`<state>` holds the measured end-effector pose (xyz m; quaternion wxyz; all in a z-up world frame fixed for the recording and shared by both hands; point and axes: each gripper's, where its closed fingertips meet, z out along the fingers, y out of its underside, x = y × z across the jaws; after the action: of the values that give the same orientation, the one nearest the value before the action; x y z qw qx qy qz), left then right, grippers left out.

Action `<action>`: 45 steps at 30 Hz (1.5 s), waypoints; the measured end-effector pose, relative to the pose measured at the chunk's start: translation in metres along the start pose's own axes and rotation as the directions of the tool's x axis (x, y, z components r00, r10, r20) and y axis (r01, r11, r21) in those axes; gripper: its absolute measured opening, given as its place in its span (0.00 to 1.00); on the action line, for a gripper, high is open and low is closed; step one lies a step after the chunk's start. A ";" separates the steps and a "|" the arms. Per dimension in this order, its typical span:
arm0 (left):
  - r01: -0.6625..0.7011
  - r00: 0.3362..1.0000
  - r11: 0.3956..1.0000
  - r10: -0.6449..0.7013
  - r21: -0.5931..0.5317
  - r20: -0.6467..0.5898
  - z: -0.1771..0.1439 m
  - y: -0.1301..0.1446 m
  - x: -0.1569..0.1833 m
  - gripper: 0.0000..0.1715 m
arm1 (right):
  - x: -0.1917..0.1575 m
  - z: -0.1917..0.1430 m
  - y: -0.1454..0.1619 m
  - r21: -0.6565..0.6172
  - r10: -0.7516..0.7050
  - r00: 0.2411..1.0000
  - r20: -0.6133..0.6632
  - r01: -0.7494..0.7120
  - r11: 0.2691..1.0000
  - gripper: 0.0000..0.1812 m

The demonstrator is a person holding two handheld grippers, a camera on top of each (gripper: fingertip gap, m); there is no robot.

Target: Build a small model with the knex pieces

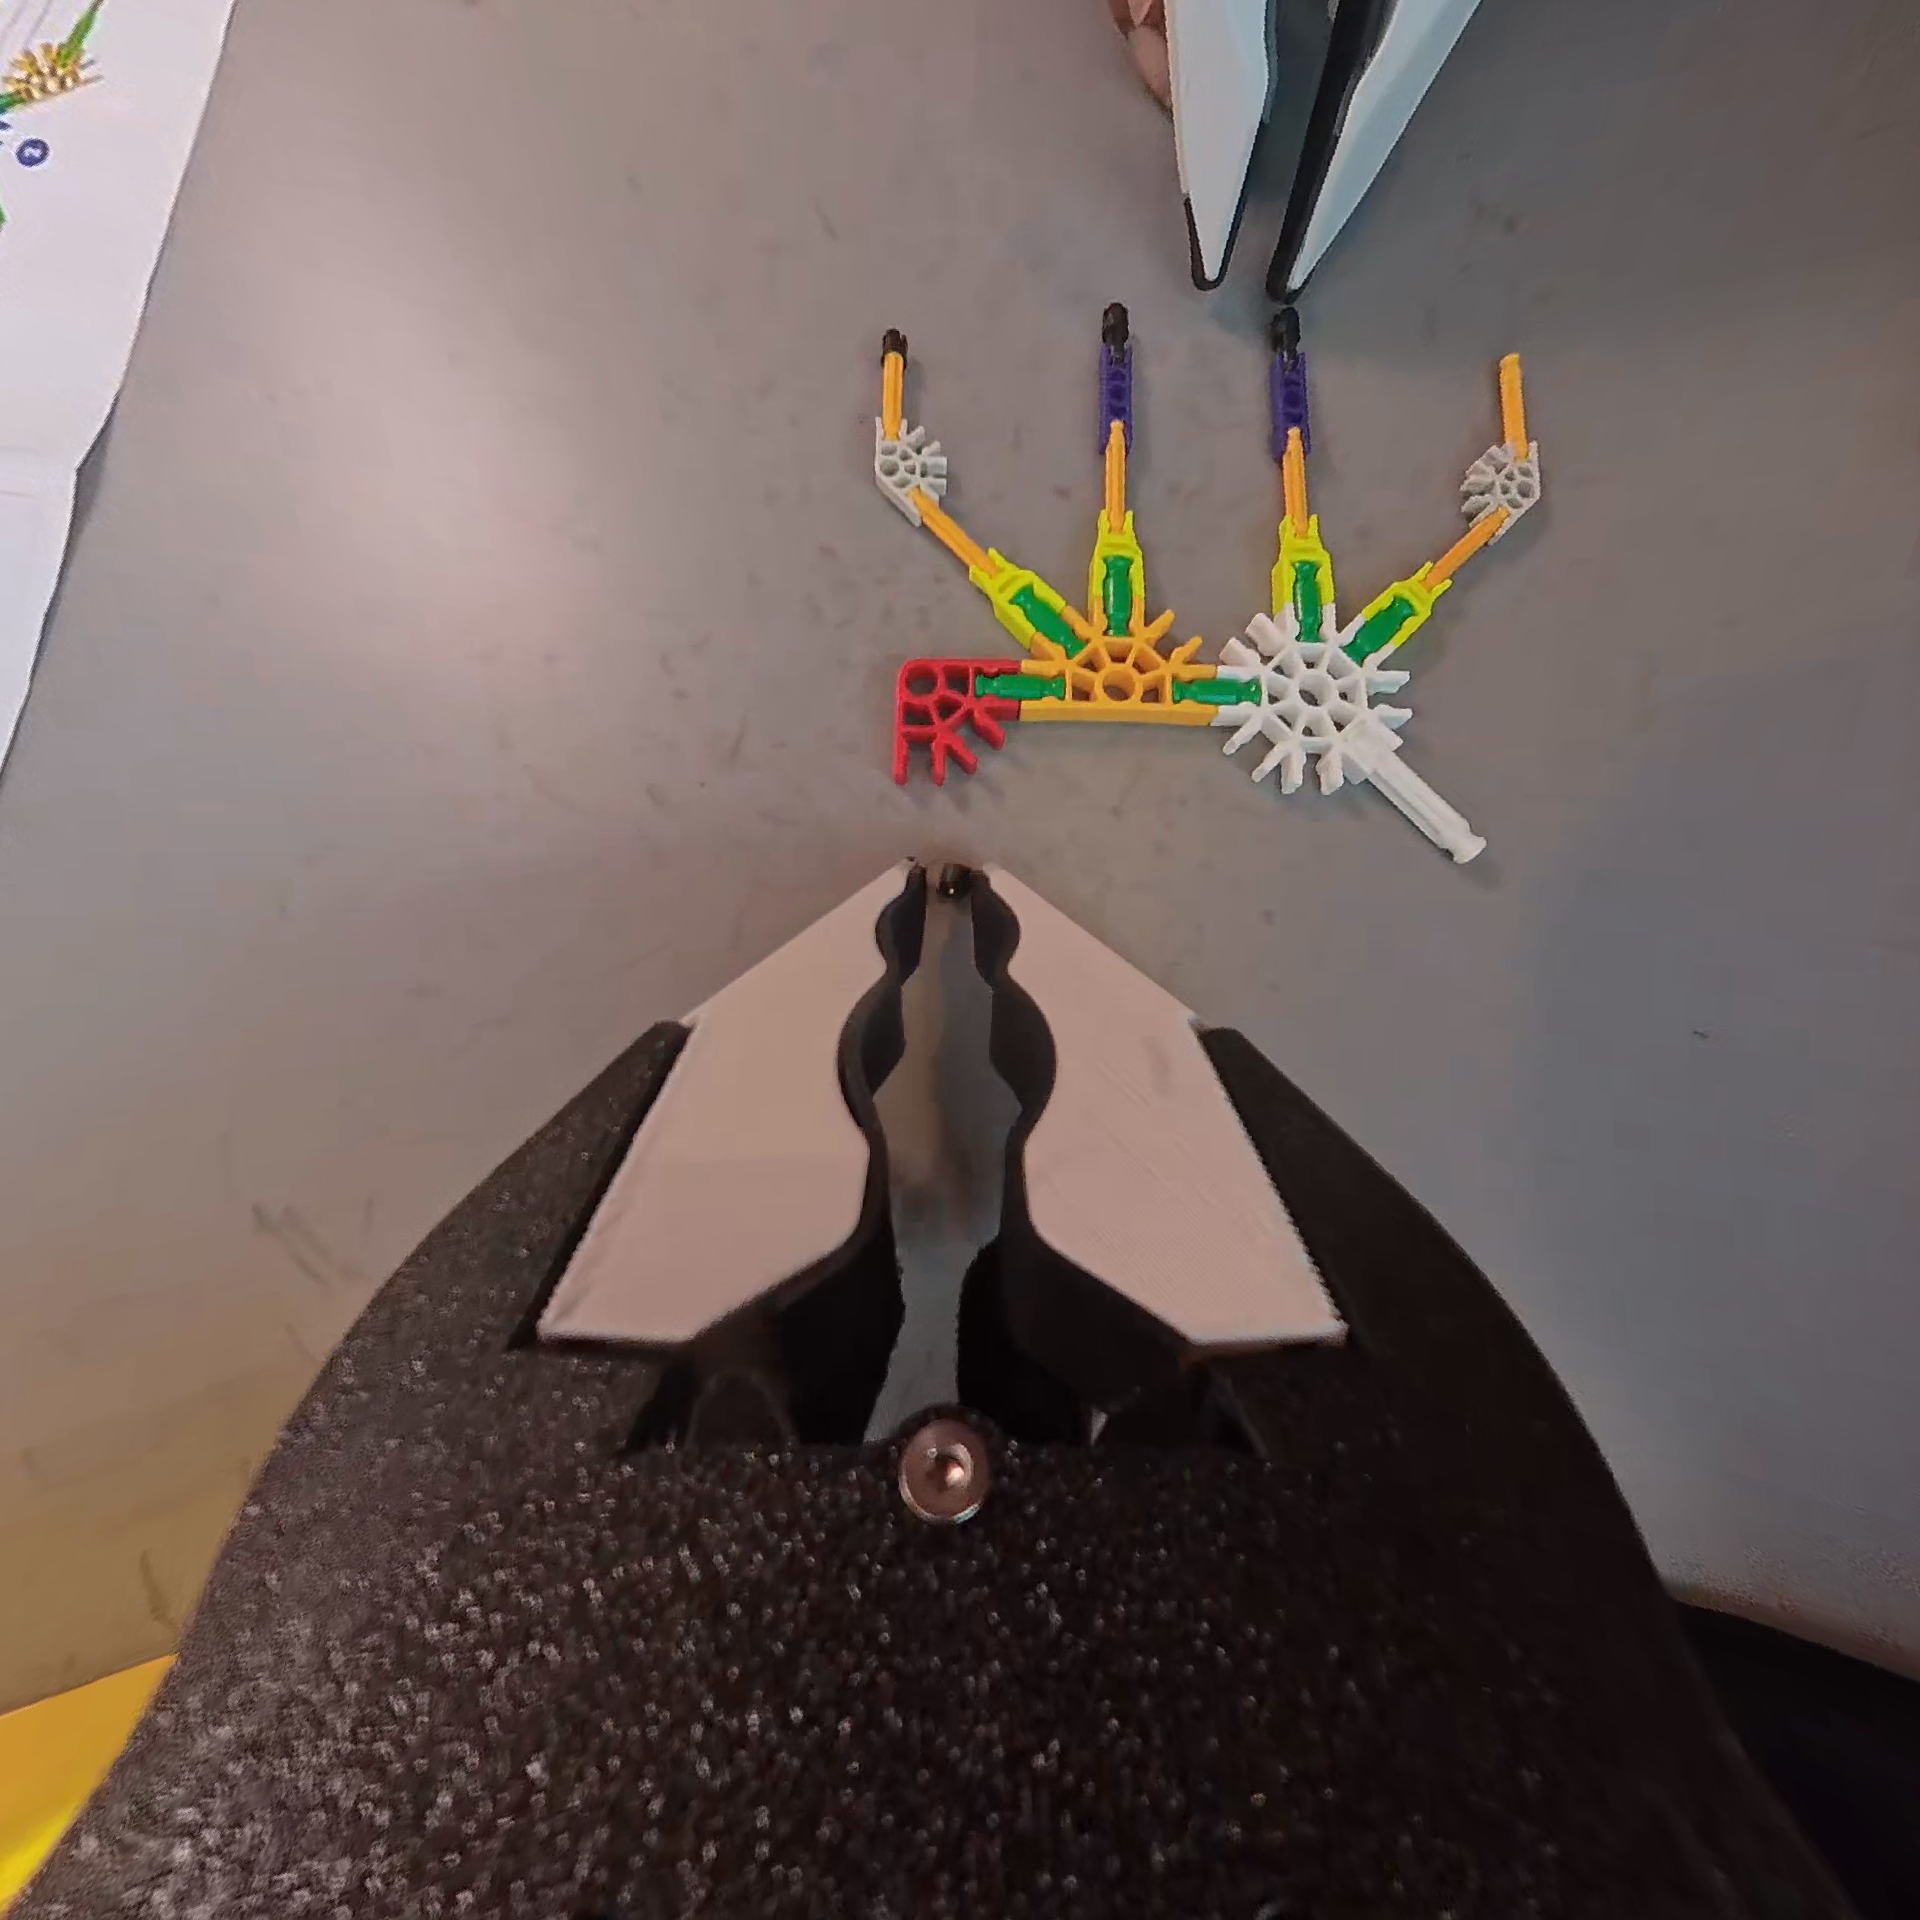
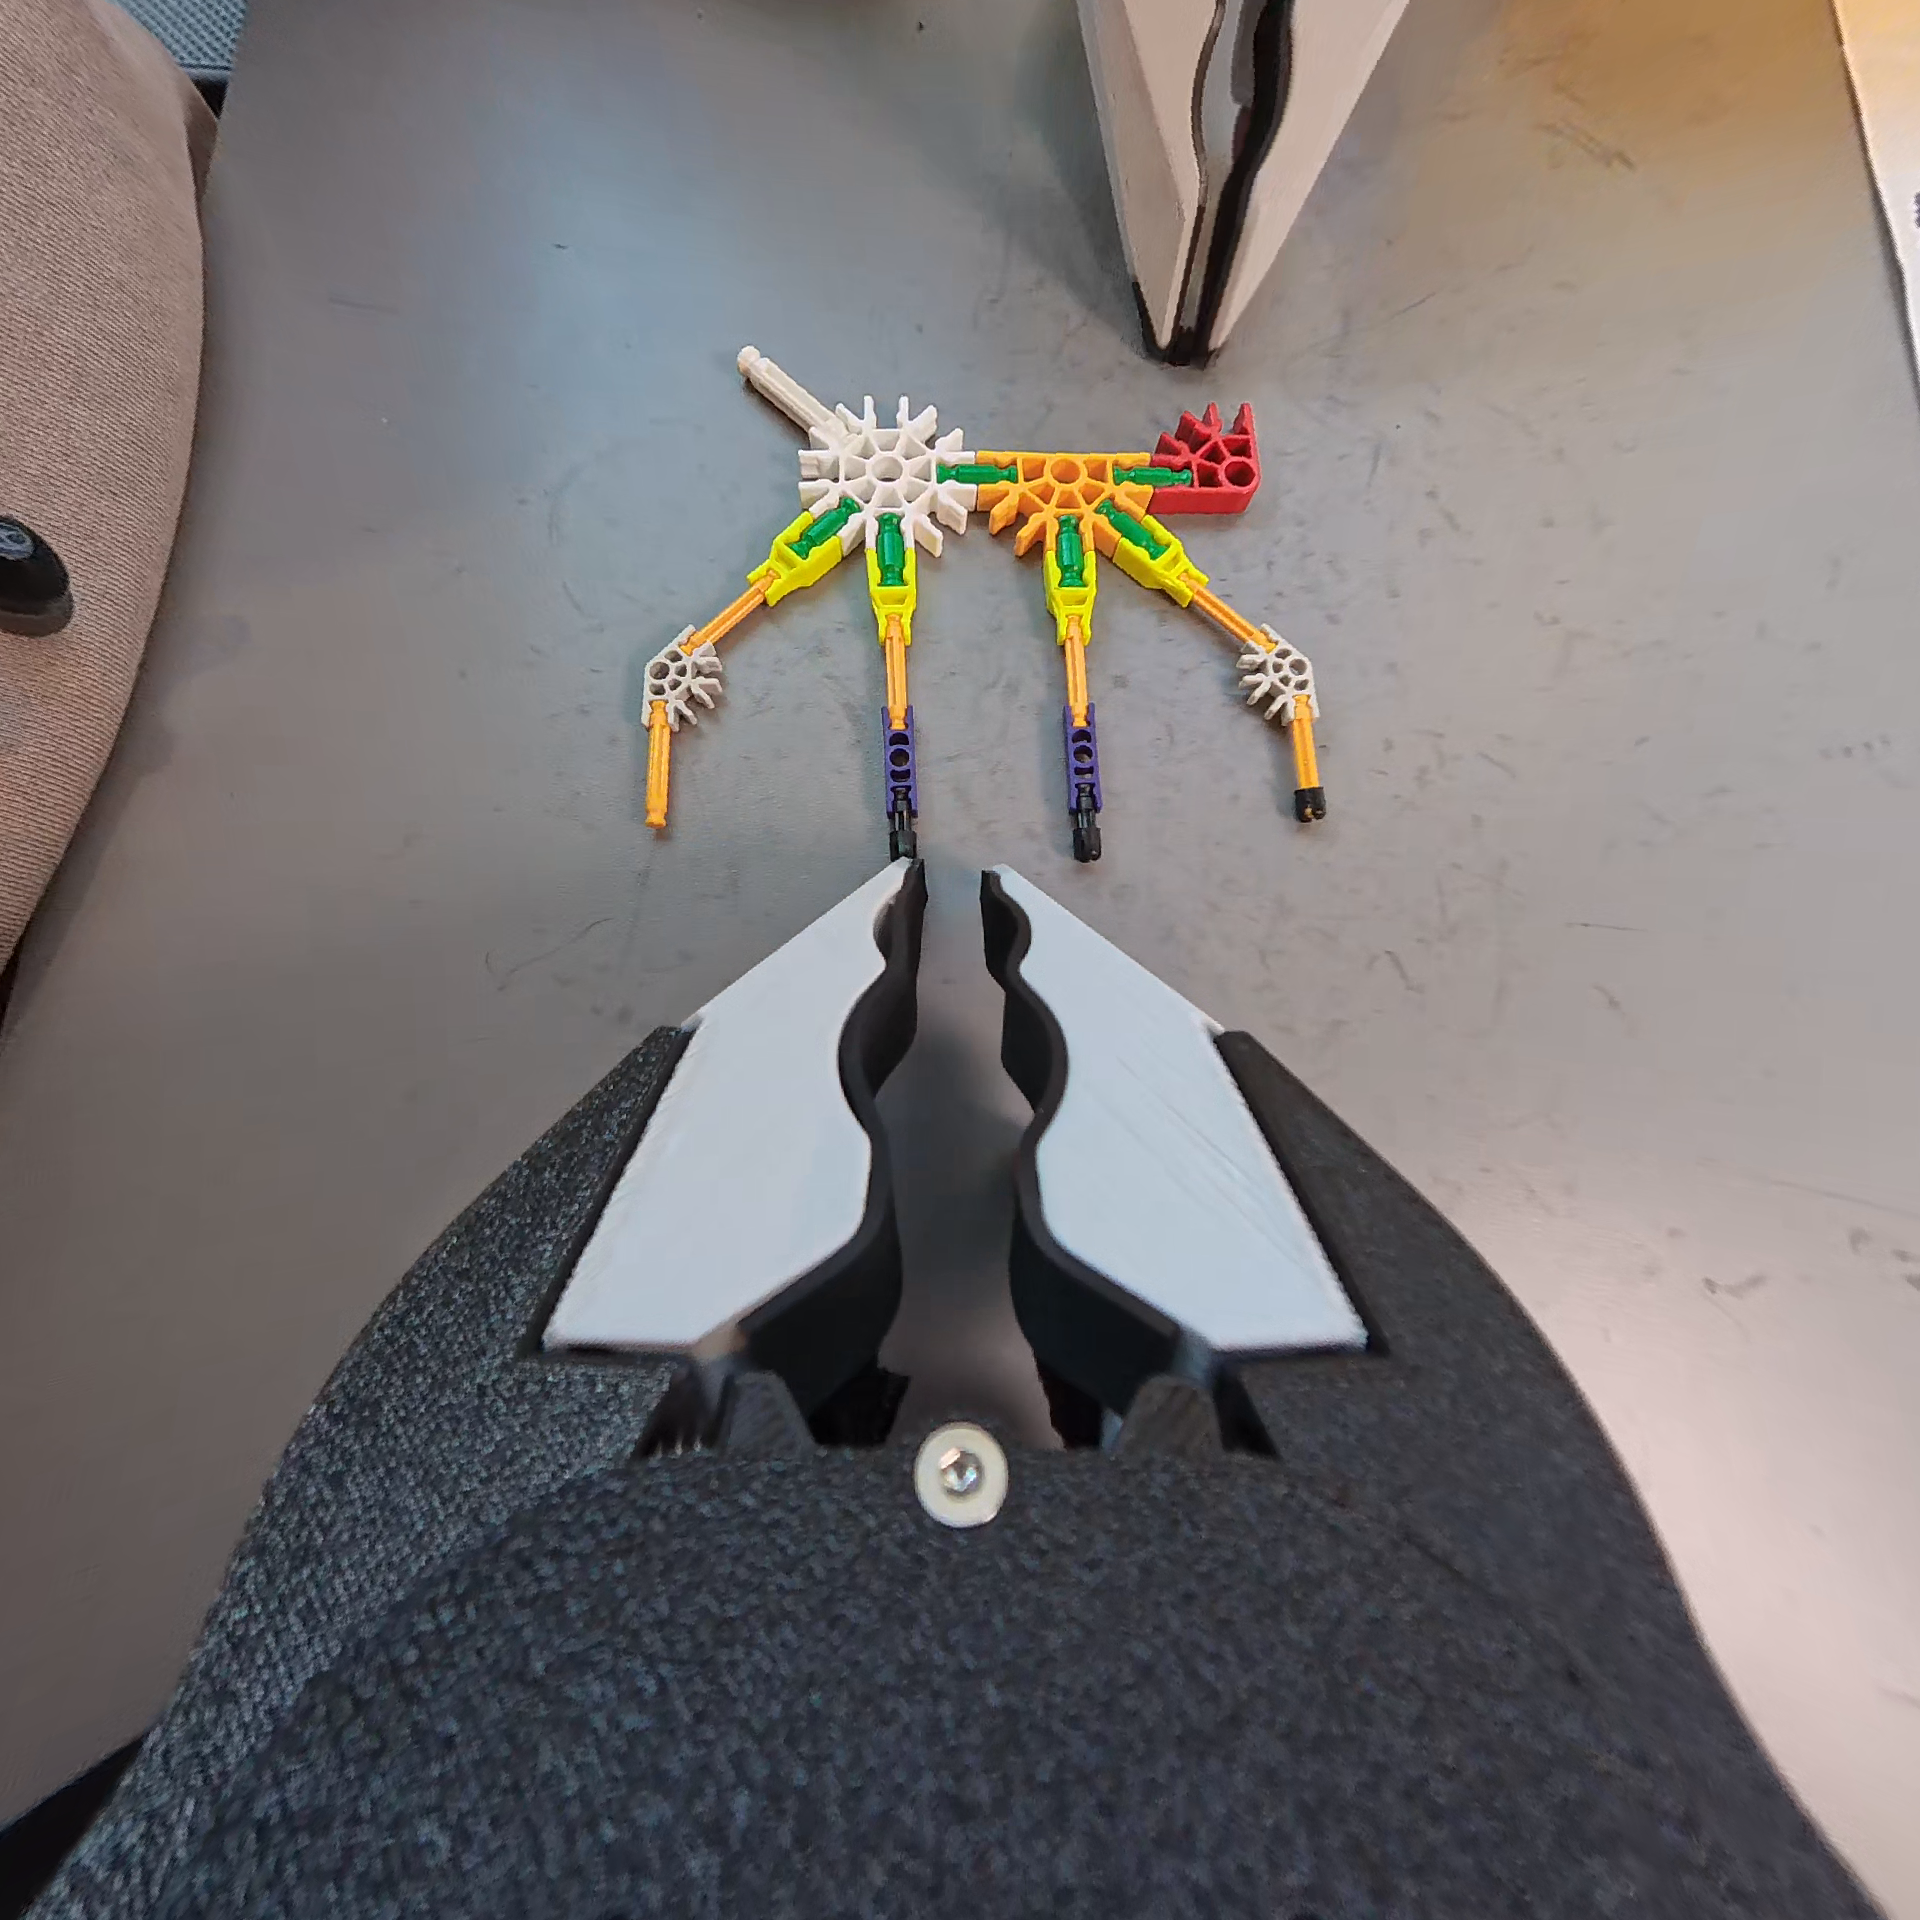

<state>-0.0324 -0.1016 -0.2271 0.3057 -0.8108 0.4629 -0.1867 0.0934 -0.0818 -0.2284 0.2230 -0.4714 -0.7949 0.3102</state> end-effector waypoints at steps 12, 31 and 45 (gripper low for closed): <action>0.040 0.999 0.922 -0.047 0.385 0.008 0.006 -0.092 0.016 0.03 | 0.028 -0.031 -0.028 0.168 0.036 0.990 -0.133 -0.013 0.986 0.08; 0.822 0.570 0.269 -0.422 0.503 -0.705 -0.015 -0.172 0.017 0.02 | 0.055 -0.076 -0.085 0.311 -0.104 0.809 -0.578 0.337 0.889 0.04; 0.842 0.539 0.235 -0.396 0.486 -0.743 -0.014 -0.177 0.011 0.02 | 0.048 -0.084 -0.089 0.343 -0.111 0.812 -0.573 0.360 0.868 0.02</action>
<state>0.0780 -0.0475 -0.0984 0.4113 -0.6120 -0.0013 -0.6755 0.0714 -0.0476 -0.1028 0.5727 -0.3717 -0.6640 0.3050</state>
